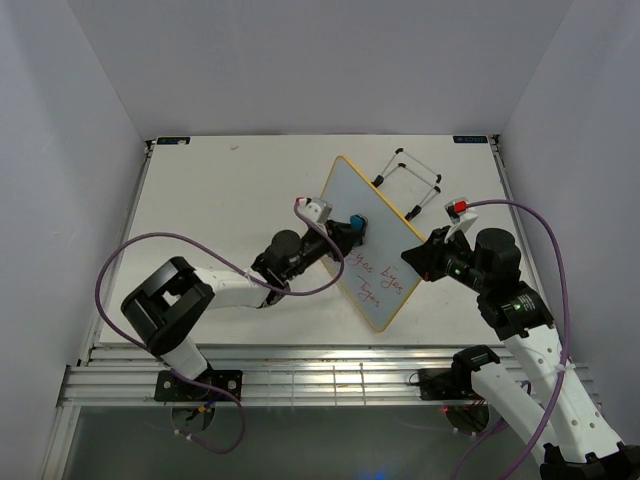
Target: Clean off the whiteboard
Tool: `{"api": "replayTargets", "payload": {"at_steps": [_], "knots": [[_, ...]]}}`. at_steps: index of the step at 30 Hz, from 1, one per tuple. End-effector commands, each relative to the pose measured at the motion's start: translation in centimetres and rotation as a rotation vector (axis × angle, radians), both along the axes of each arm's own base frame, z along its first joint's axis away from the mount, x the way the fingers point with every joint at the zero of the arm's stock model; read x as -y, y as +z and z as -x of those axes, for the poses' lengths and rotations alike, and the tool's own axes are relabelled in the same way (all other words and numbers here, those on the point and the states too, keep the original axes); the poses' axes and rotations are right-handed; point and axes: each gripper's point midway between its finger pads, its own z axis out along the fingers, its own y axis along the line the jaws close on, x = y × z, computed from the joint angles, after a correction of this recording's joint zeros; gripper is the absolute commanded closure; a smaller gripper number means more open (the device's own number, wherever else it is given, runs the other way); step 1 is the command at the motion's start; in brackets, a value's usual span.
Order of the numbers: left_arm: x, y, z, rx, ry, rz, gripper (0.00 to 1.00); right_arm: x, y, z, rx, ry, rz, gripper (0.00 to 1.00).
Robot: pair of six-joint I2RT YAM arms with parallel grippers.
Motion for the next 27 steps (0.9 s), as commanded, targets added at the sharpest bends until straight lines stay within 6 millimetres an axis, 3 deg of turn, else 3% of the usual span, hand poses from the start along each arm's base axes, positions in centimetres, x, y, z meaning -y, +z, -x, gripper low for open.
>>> {"api": "replayTargets", "payload": {"at_steps": [1, 4, 5, 7, 15, 23, 27], "knots": [[-4.2, -3.5, -4.3, -0.064, 0.115, -0.074, 1.00, -4.2, 11.2, 5.9, 0.246, 0.357, -0.257, 0.92], [-6.1, -4.2, -6.9, -0.066, 0.142, -0.062, 1.00, -4.0, 11.5, 6.2, 0.252, 0.356, -0.258, 0.92], [-7.3, -5.4, -8.2, -0.084, 0.165, -0.067, 1.00, -4.0, 11.4, 6.3, 0.246, 0.356, -0.253, 0.92], [-8.1, -5.5, -9.3, -0.073, 0.163, -0.044, 1.00, -3.9, 11.5, 6.5, 0.246, 0.362, -0.253, 0.92], [-8.3, -7.8, -10.2, -0.058, 0.088, -0.038, 1.00, -3.9, 11.7, 6.9, 0.244, 0.374, -0.243, 0.92], [-6.6, -5.5, -6.5, -0.036, -0.059, 0.055, 1.00, -4.1, 10.0, 5.8, 0.224, 0.360, -0.226, 0.92], [-3.1, -4.6, -2.0, -0.016, -0.137, 0.066, 1.00, -4.1, 9.2, 4.9, 0.214, 0.335, -0.215, 0.92]]}}
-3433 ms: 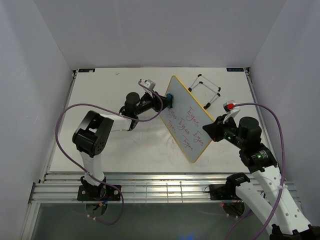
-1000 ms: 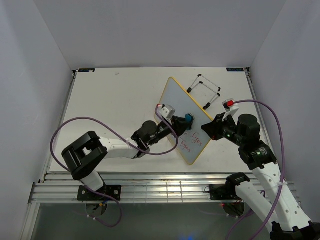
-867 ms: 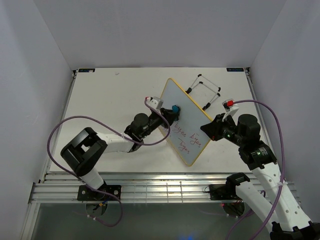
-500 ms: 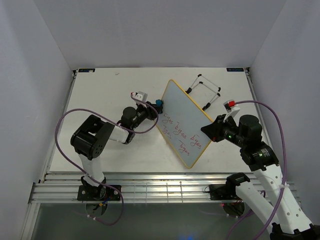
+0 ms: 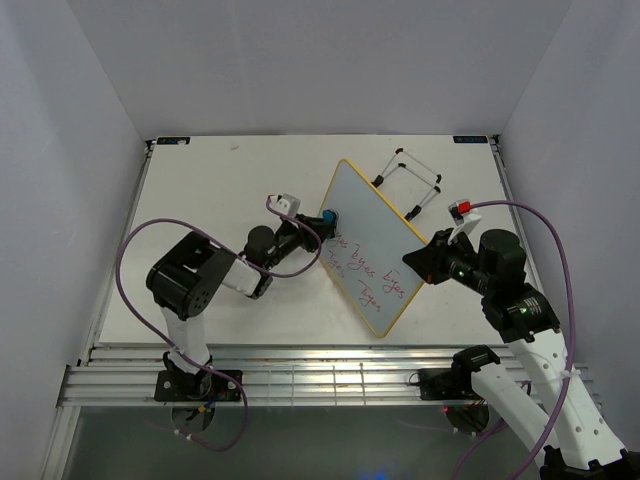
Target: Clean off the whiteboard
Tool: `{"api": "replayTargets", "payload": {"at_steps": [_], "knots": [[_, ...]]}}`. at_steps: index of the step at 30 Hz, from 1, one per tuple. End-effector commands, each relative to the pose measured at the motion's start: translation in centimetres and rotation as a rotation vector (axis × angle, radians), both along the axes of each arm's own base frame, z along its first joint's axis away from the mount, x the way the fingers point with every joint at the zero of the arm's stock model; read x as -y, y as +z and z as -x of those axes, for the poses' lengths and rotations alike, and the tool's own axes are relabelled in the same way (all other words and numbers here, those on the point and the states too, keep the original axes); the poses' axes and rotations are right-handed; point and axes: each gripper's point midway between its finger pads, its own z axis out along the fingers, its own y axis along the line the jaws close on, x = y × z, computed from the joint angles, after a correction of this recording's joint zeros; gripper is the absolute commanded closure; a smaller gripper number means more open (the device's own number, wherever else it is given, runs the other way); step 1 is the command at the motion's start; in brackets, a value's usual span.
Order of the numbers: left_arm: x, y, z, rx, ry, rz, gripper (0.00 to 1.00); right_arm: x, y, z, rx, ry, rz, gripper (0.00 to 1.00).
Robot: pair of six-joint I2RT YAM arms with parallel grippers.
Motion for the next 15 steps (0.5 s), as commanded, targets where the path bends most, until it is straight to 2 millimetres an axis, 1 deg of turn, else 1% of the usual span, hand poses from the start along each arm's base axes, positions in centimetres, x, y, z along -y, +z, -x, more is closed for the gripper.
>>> {"api": "replayTargets", "payload": {"at_steps": [1, 2, 3, 4, 5, 7, 8, 9, 11, 12, 13, 14, 15], "knots": [[5.2, 2.3, 6.5, 0.035, -0.191, 0.046, 1.00, -4.2, 8.4, 3.4, 0.258, 0.315, -0.197, 0.92], [6.7, 2.6, 8.5, 0.038, -0.231, 0.050, 1.00, -4.2, 8.6, 3.3, 0.265, 0.314, -0.200, 0.92], [7.4, 2.7, 9.4, 0.045, -0.244, 0.048, 1.00, -4.3, 8.6, 3.2, 0.266, 0.314, -0.200, 0.92], [7.8, 2.8, 9.8, 0.044, -0.232, 0.049, 1.00, -4.3, 8.6, 3.0, 0.268, 0.309, -0.201, 0.92], [9.2, 3.2, 11.8, 0.051, -0.272, 0.051, 1.00, -4.3, 8.8, 2.9, 0.271, 0.309, -0.207, 0.92], [10.6, 3.1, 13.2, 0.060, -0.287, 0.025, 1.00, -4.4, 8.9, 2.8, 0.273, 0.311, -0.211, 0.92], [11.7, 3.0, 14.8, 0.061, -0.313, 0.018, 1.00, -4.4, 9.0, 2.9, 0.273, 0.314, -0.214, 0.92], [12.2, 3.0, 15.3, 0.059, -0.322, 0.011, 1.00, -4.5, 9.1, 2.9, 0.275, 0.315, -0.217, 0.92], [12.5, 2.7, 15.9, 0.041, -0.327, 0.018, 1.00, -4.5, 9.4, 3.0, 0.278, 0.318, -0.226, 0.92], [12.2, 2.3, 15.8, 0.029, -0.309, 0.016, 1.00, -4.5, 9.6, 3.1, 0.281, 0.321, -0.232, 0.92], [11.8, 2.1, 15.3, 0.026, -0.281, 0.009, 1.00, -4.5, 9.8, 3.2, 0.282, 0.323, -0.236, 0.92], [11.1, 1.9, 14.1, 0.041, -0.224, -0.013, 1.00, -4.5, 10.0, 3.4, 0.285, 0.328, -0.240, 0.92], [10.5, 1.4, 13.3, 0.029, -0.200, -0.035, 1.00, -4.5, 10.1, 3.5, 0.282, 0.332, -0.243, 0.92]]}}
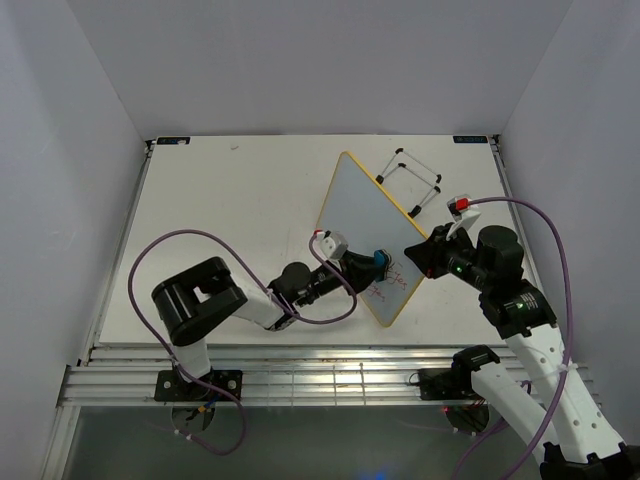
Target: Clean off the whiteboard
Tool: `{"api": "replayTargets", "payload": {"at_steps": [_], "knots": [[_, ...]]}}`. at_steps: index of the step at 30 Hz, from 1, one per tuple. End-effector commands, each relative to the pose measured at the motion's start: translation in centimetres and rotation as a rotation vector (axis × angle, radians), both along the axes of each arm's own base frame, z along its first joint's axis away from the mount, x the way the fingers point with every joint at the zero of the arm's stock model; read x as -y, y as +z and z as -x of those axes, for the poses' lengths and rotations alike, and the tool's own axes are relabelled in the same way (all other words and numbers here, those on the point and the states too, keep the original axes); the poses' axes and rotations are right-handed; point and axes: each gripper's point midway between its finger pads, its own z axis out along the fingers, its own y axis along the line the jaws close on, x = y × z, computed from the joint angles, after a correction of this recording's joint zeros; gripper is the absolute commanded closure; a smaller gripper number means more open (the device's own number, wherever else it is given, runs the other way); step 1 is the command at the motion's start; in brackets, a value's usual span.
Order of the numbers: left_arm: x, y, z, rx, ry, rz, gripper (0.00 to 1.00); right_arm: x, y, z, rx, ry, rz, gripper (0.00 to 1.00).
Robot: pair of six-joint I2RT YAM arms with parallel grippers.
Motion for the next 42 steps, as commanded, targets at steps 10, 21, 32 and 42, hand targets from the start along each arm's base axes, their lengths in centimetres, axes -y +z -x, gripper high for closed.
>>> {"api": "replayTargets", "payload": {"at_steps": [10, 21, 32, 42], "knots": [[-10.9, -4.6, -12.4, -0.073, 0.311, -0.105, 1.00, -5.3, 10.8, 7.0, 0.186, 0.434, -0.333, 0.92], [-12.4, -6.7, -14.8, -0.114, 0.272, -0.077, 1.00, -5.3, 12.2, 7.7, 0.184, 0.458, -0.360, 0.92], [-3.3, -2.8, -3.4, -0.073, 0.005, -0.040, 1.00, -5.1, 9.2, 5.1, 0.167, 0.365, -0.292, 0.92], [1.2, -1.0, 5.5, -0.101, -0.122, 0.042, 1.00, -5.0, 9.2, 4.3, 0.179, 0.333, -0.311, 0.92]]}}
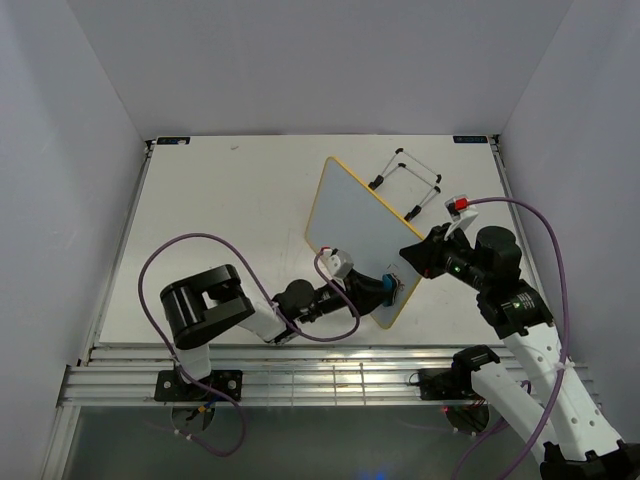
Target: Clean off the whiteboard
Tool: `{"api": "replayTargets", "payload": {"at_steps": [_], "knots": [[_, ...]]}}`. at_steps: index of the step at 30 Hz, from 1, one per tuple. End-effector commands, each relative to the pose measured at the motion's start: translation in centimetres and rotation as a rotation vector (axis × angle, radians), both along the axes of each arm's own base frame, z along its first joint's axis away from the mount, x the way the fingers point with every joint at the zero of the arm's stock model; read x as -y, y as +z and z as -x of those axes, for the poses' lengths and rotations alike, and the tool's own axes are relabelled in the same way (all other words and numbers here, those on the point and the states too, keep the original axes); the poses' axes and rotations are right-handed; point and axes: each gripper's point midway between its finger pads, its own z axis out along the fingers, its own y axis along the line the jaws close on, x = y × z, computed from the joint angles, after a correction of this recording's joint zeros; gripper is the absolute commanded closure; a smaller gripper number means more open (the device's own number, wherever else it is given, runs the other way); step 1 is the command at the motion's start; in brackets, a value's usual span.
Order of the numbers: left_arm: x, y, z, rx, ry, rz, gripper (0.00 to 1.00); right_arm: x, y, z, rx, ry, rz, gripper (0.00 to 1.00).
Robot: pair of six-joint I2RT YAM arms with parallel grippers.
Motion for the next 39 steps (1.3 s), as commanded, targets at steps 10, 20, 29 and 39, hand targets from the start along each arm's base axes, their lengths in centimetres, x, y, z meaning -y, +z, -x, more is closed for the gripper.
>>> {"api": "replayTargets", "payload": {"at_steps": [10, 20, 29, 39], "knots": [[-9.4, -2.9, -6.9, -0.072, 0.319, -0.085, 1.00, -4.5, 9.9, 5.3, 0.188, 0.335, -0.301, 0.92], [-12.3, -5.0, -12.7, -0.031, 0.509, -0.206, 1.00, -4.2, 10.6, 5.1, 0.149, 0.286, -0.357, 0.92], [-4.9, 2.6, -7.5, 0.121, 0.308, -0.098, 1.00, -3.9, 8.4, 3.1, 0.076, 0.179, -0.378, 0.92], [3.2, 5.1, 0.4, 0.178, 0.065, -0.069, 1.00, -3.8, 9.2, 2.3, 0.113, 0.153, -0.405, 0.92]]}}
